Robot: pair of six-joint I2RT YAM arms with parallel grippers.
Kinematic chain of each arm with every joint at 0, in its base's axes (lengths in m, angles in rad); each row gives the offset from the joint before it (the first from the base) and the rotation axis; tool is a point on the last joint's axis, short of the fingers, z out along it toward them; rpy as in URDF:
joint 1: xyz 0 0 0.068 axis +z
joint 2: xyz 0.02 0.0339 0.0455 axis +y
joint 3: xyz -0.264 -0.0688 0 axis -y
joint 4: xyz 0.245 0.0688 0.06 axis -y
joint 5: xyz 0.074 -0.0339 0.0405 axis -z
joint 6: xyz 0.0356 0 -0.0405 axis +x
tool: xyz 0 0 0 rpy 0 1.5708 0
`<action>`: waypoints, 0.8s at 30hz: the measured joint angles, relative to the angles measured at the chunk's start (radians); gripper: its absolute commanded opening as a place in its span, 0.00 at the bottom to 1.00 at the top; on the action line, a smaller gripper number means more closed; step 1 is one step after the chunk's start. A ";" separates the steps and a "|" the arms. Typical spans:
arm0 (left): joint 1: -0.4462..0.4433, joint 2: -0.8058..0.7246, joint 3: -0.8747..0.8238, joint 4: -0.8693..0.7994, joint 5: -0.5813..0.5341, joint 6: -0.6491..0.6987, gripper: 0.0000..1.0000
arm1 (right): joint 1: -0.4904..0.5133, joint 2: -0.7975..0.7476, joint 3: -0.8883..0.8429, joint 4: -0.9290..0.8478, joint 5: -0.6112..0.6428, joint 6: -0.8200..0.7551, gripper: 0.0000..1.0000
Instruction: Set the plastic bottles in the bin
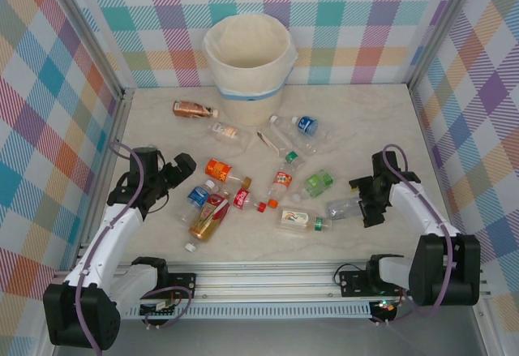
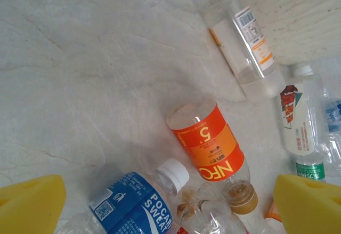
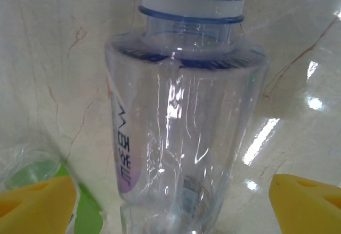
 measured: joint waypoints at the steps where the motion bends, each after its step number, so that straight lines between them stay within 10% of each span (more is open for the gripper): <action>1: 0.000 0.000 0.000 -0.006 0.000 0.002 1.00 | 0.000 0.011 -0.003 0.010 0.000 0.004 0.86; 24: 0.003 -0.009 -0.005 -0.053 0.058 0.064 1.00 | 0.008 -0.105 -0.117 0.182 0.060 -0.158 0.48</action>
